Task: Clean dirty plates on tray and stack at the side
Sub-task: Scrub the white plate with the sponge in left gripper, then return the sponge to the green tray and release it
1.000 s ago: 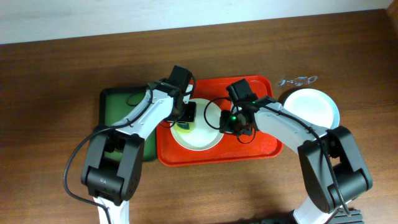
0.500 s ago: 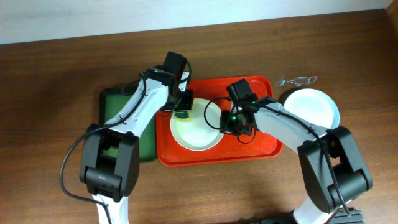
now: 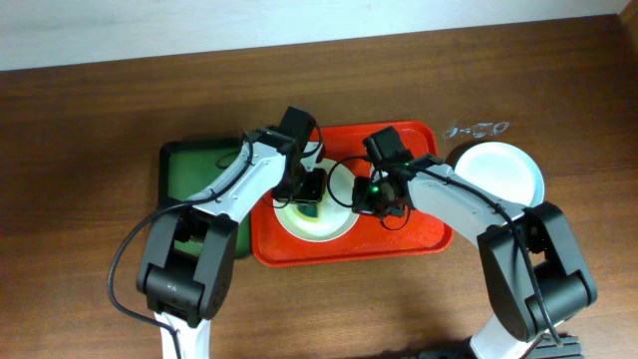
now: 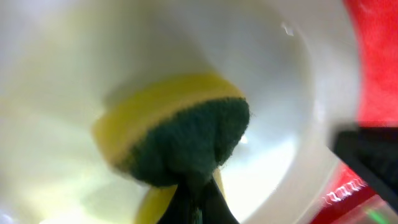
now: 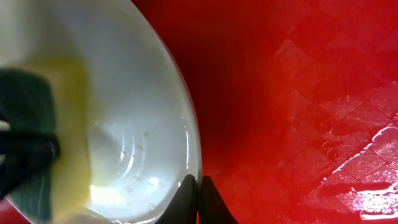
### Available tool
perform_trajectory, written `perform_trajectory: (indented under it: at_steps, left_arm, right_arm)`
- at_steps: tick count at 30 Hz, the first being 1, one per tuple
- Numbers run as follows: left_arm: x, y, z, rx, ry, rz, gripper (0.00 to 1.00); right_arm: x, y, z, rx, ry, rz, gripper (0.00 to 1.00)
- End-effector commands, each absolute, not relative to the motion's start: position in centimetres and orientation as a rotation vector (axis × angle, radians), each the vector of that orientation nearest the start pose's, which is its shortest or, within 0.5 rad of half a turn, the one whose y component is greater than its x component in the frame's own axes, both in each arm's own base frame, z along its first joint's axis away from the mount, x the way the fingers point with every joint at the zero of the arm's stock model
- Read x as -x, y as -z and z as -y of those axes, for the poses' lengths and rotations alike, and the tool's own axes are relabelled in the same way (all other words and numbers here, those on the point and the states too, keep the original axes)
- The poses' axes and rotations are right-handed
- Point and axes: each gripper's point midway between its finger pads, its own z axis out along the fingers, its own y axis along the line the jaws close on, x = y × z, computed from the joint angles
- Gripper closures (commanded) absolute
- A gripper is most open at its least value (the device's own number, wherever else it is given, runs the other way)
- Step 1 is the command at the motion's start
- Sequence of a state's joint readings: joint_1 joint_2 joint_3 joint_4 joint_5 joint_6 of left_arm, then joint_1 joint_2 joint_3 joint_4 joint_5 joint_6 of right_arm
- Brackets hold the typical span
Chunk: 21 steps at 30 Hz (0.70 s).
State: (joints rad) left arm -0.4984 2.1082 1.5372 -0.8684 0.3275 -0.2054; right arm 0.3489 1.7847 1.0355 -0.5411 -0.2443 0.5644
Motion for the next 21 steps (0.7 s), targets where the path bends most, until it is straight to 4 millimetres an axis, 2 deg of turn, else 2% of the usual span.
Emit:
perform_trajectory:
  at_steps: [1, 4, 5, 6, 10, 13, 16, 21]
  left_arm:
    - [-36.7, -7.0, 26.3, -0.491, 0.730, -2.953, 1.00]
    - [-39.2, -9.9, 22.3, -0.378, 0.571, -2.929, 1.00]
    - [-39.7, -10.7, 20.6, -0.335, 0.496, -2.929, 1.00]
    - [-40.4, -11.6, 17.8, -0.273, 0.369, -2.924, 1.00]
    - [-41.3, -12.1, 11.3, -0.122, 0.099, -2.932, 1.00]
    - [-40.9, -11.7, 7.0, 0.012, -0.055, -2.973, 1.00]
    - [-41.1, -11.8, 4.4, 0.108, -0.124, -2.968, 1.00]
    - [-40.8, -10.9, 2.7, 0.163, -0.142, -2.984, 1.00]
  right_arm:
    - [-32.7, -1.9, -16.3, -0.236, -0.495, -2.935, 0.96]
    - [-32.6, -1.8, -16.3, -0.237, -0.494, -2.935, 0.96]
    - [-32.6, -1.8, -16.3, -0.237, -0.494, -2.935, 0.96]
    - [-32.7, -1.9, -16.3, -0.236, -0.494, -2.934, 0.96]
    - [-32.8, -1.9, -16.4, -0.235, -0.498, -2.926, 0.95]
    - [-32.9, -1.9, -16.4, -0.234, -0.500, -2.924, 0.95]
    - [-32.9, -1.9, -16.4, -0.234, -0.499, -2.924, 0.95]
    - [-32.9, -1.9, -16.4, -0.234, -0.499, -2.924, 0.95]
